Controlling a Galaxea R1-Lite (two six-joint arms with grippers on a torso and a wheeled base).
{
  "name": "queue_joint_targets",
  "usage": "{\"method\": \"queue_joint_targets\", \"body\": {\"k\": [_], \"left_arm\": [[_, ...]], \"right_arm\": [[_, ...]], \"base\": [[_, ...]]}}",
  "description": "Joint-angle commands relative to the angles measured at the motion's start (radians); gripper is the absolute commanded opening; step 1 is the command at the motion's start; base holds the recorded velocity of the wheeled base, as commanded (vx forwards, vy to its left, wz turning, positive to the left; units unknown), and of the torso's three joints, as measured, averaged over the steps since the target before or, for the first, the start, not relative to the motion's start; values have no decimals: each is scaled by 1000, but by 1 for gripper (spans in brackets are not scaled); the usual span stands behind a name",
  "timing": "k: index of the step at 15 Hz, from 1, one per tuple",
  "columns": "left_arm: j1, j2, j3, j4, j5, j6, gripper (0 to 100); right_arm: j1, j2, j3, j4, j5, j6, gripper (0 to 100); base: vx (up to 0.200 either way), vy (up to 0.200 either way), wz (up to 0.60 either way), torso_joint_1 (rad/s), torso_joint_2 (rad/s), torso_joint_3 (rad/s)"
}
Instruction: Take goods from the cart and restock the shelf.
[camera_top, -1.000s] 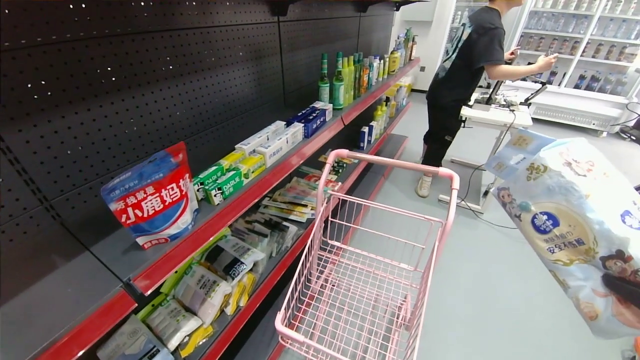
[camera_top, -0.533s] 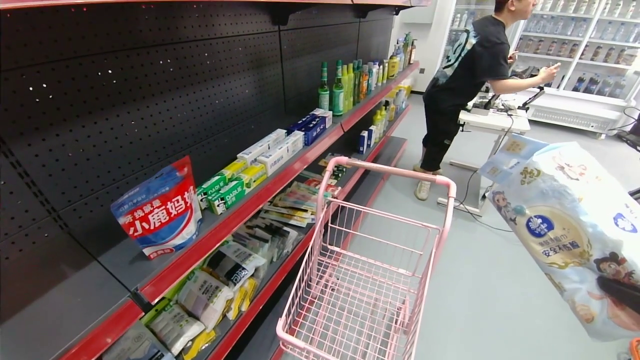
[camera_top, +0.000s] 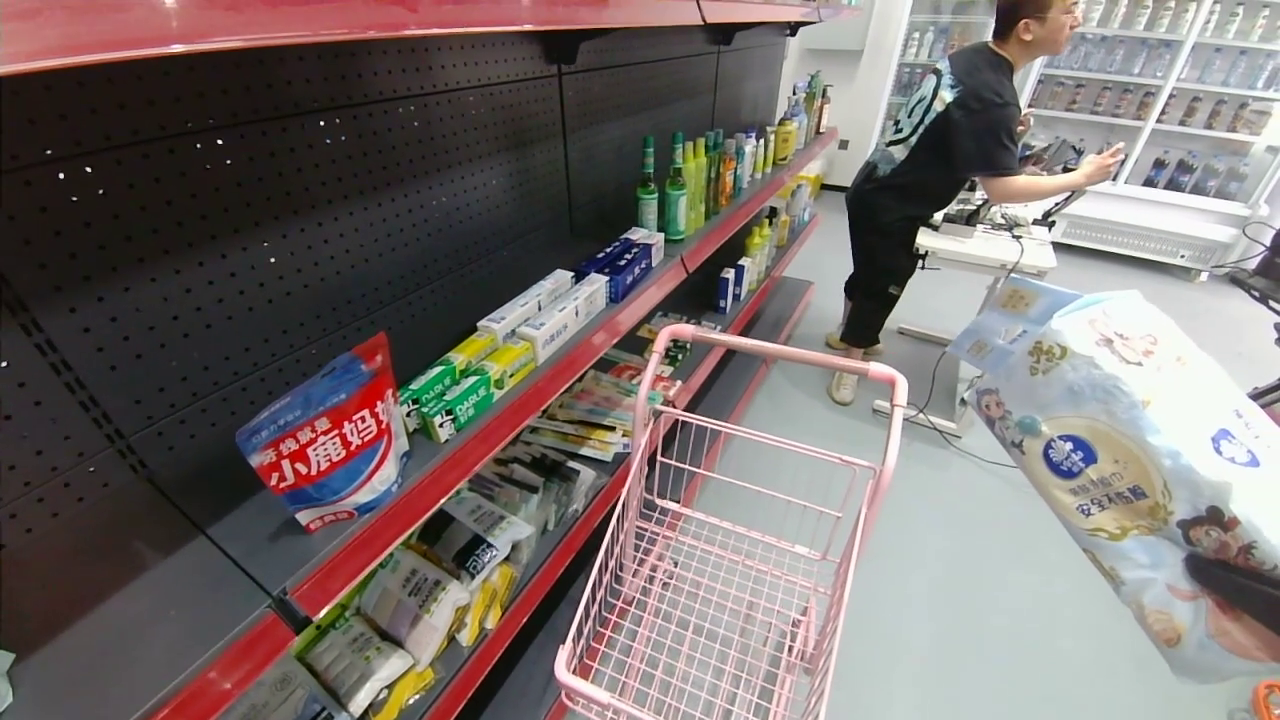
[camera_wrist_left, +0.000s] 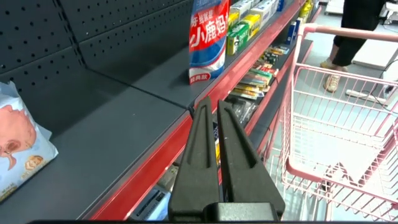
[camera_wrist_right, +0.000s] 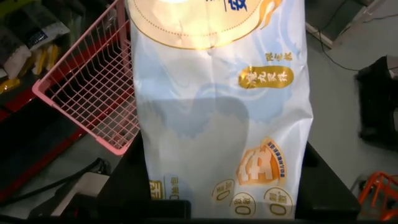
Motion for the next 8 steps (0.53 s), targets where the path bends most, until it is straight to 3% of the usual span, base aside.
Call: {"method": "queue_joint_targets", "body": {"k": [1,2,8], "left_arm": [[0,2,0,0,0,0,0],[0,2,0,0,0,0,0],[0,2,0,0,0,-3,0]], "right_arm": [[1,13,-1,0,-3,0,0],[-1,17,-3,0,-3,0,0],[-1,17,0,2,-1,-8,0]], "base": [[0,0,0,41,-115,-46],[0,0,0,0,0,0],[0,0,600,-29,85,42]]}}
